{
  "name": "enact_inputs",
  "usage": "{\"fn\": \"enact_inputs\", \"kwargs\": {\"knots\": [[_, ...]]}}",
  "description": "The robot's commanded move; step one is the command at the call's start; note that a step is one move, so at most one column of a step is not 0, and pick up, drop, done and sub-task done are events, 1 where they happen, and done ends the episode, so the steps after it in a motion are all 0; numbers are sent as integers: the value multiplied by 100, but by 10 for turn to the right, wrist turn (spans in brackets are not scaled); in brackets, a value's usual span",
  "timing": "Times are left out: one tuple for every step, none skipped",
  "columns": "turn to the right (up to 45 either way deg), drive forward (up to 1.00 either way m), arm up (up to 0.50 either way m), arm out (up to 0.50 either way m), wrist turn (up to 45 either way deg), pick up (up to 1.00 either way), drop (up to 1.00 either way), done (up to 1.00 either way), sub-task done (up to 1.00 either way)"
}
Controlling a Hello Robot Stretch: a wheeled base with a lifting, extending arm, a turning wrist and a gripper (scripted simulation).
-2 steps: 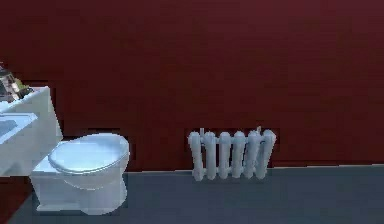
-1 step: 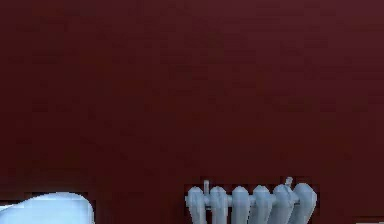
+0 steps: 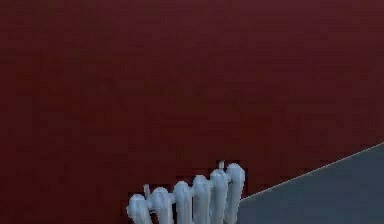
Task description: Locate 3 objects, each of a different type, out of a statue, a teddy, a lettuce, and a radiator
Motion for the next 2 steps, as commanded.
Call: {"fn": "enact_inputs", "kwargs": {"knots": [[0, 0, 0, 0, 0, 0, 0, 0, 100], [450, 0, 0, 0, 0, 0, 0, 0, 0]]}}
